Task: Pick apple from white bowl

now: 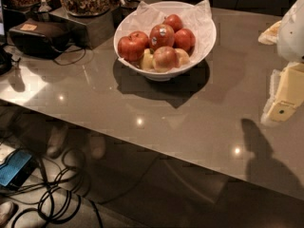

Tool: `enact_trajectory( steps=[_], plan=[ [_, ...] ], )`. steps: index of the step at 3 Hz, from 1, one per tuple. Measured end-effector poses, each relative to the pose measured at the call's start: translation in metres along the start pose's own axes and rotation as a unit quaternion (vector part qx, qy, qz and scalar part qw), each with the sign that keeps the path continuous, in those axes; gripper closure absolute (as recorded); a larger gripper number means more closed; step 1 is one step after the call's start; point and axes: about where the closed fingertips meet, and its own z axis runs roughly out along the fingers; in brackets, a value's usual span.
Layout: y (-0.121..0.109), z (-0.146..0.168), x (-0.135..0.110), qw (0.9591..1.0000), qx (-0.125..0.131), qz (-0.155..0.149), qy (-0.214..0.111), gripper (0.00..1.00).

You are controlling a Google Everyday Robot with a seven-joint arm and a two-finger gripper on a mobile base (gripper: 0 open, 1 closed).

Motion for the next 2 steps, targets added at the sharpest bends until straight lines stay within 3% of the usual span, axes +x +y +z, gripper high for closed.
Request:
enact_trajectory(
  steps=[1, 2],
  plan=[
    [-0.001, -0.005, -0.004, 1.0000, 0.004, 0.006, -0.003, 0.00],
    [-0.021, -0.022, -0.060, 0.9982, -0.026, 0.052, -0.011, 0.00]
  ],
)
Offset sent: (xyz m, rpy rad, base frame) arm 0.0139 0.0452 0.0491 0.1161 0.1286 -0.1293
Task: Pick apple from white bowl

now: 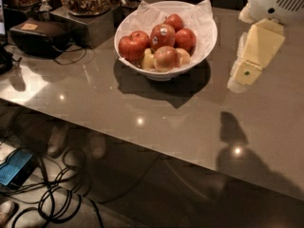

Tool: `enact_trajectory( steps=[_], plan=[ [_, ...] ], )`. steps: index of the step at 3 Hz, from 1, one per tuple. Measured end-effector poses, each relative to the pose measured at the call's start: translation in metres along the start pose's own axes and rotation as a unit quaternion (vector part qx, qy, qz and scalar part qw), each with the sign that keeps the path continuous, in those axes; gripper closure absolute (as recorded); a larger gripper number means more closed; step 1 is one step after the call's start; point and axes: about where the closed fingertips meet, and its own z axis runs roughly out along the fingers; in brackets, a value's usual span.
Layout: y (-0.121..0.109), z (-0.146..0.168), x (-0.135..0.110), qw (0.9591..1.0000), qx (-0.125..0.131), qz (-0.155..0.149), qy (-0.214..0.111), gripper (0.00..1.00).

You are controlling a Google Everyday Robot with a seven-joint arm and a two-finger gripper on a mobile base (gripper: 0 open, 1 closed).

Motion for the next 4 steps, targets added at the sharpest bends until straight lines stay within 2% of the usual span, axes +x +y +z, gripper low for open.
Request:
enact_trajectory(
  steps=[2, 4],
  plan=[
    [-0.006, -0.001, -0.016, 0.9994, 0.015, 0.006, -0.030, 0.00],
    [-0.017, 0.041, -0.045, 0.9987, -0.005, 0.051, 0.005, 0.00]
  ],
)
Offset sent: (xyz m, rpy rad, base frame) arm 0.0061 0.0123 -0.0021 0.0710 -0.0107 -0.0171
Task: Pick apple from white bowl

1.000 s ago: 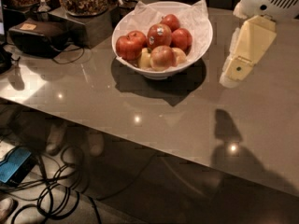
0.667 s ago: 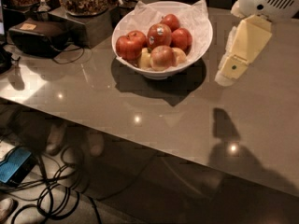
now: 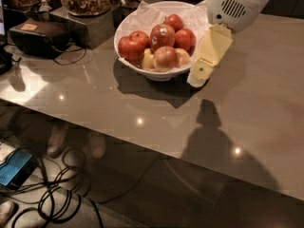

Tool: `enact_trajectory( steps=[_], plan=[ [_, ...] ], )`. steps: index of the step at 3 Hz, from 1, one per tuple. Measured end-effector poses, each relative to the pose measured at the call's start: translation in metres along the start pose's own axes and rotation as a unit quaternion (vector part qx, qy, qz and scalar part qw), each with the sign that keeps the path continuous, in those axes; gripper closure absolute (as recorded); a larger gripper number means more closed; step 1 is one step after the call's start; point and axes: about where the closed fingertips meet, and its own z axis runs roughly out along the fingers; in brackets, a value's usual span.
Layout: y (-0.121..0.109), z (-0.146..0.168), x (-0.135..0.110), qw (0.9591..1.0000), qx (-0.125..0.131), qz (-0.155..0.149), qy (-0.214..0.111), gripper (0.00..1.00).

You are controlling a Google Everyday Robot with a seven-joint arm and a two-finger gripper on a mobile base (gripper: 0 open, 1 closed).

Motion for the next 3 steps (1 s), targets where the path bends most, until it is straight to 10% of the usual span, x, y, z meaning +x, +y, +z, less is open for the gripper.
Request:
enact_trajectory(
  steps=[3],
  plan=[
    [0.002, 0.000, -0.031, 0.9990, 0.003, 0.010, -0.042, 0.00]
  ],
)
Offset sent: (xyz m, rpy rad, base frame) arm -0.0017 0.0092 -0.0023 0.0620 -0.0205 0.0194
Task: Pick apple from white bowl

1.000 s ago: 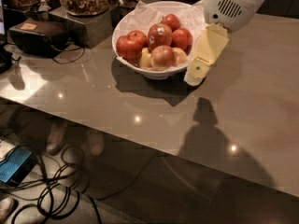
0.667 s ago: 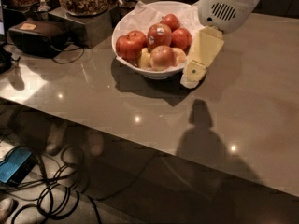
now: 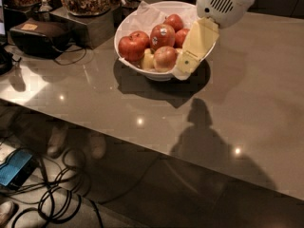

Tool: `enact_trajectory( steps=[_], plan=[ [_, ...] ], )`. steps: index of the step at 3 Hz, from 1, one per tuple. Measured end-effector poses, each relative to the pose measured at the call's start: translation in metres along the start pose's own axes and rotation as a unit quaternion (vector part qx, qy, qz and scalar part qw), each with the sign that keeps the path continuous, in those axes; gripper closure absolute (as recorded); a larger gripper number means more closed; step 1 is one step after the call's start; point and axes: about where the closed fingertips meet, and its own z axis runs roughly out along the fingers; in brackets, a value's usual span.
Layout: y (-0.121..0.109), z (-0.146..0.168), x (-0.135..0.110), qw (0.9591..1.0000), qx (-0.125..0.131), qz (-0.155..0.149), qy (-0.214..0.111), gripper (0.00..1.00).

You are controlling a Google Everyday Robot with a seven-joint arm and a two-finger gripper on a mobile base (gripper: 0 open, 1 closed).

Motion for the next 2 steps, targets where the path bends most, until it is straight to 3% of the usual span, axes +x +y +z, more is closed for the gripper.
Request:
enact_trajectory(
  steps=[2],
  plan=[
    [-0.010, 0.006, -0.026, 0.9985, -0.018, 0.051, -0.013, 0.00]
  ],
)
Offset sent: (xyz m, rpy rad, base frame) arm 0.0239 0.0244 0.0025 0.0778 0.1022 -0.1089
